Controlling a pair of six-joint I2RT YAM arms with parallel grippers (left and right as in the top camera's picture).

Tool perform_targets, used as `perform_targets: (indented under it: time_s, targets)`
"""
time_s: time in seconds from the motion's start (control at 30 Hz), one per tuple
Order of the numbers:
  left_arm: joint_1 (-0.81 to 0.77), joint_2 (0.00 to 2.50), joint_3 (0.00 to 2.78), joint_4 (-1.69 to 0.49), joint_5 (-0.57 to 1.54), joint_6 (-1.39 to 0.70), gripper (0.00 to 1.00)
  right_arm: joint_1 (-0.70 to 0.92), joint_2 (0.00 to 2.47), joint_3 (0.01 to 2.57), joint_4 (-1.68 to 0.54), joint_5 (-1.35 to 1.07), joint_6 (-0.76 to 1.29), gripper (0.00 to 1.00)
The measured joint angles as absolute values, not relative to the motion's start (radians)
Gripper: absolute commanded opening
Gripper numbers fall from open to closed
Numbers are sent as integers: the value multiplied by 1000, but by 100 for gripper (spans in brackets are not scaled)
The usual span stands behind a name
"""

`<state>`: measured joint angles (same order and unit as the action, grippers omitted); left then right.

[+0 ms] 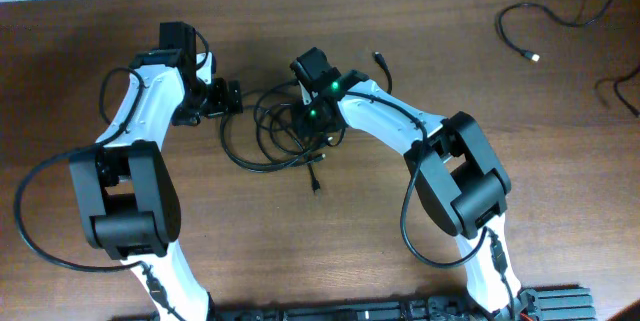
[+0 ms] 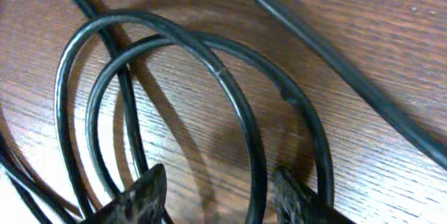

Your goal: Untangle cables

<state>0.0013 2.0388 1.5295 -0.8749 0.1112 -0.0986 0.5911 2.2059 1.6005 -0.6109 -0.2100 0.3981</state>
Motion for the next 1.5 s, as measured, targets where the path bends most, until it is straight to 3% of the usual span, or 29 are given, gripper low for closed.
perform_targets:
  time_s: [0.03, 0.07, 0.1, 0.13, 0.17, 0.23, 0.4, 0.43, 0.53, 0.7, 0.9, 0.97, 1.07, 1.13, 1.17, 1.23, 1.33, 1.5]
  targets:
    - [1, 2039, 1530, -875, 111, -99, 99, 591, 2206, 1600, -612, -209, 397, 4]
    - [1, 2039, 1530, -875, 111, -99, 100, 591, 2206, 1600, -617, -218, 398, 4]
    - [1, 2039, 1530, -873, 111, -99, 93, 590, 2206, 1600, -616, -246, 399, 4]
    - [1, 2039, 1530, -862, 111, -99, 73, 576, 2206, 1600, -634, -324, 400, 4]
    - [1, 2039, 1530, -852, 111, -99, 71, 558, 2206, 1600, -641, -391, 400, 4]
    - [1, 2045, 1530, -826, 110, -99, 54, 496, 2194, 1600, -667, -485, 363, 4]
    - [-15, 2137, 1535, -820, 117, -99, 58, 481, 2123, 1603, -676, -502, 310, 4]
    - [-36, 2138, 1535, -818, 120, -99, 47, 481, 2123, 1603, -677, -472, 307, 4]
    - [-82, 2144, 1536, -800, 113, -98, 0, 480, 2123, 1604, -694, -450, 282, 4]
    - [-104, 2146, 1536, -799, 10, -96, 0, 318, 1906, 1660, -889, -440, 154, 4]
    - [-78, 2149, 1543, -817, -34, -99, 0, -223, 1508, 1749, -899, -435, 127, 4]
    - [-78, 2149, 1543, -819, -35, -99, 5, -272, 1508, 1750, -952, -431, 127, 4]
    - [-78, 2149, 1543, -822, -35, -98, 13, -221, 1516, 1750, -978, -432, 127, 8]
    - [-78, 2149, 1543, -825, -35, -99, 30, -152, 1551, 1750, -988, -432, 126, 12]
    - [-78, 2149, 1543, -826, -36, -99, 47, -109, 1570, 1750, -1000, -431, 127, 16]
    - [-78, 2149, 1543, -826, -36, -99, 71, -36, 1601, 1750, -1005, -432, 124, 25]
    - [-77, 2149, 1543, -826, -34, -99, 99, 77, 1673, 1750, -1018, -432, 122, 36]
    - [-77, 2149, 1543, -826, -34, -99, 99, 265, 1856, 1750, -1018, -432, 154, 38]
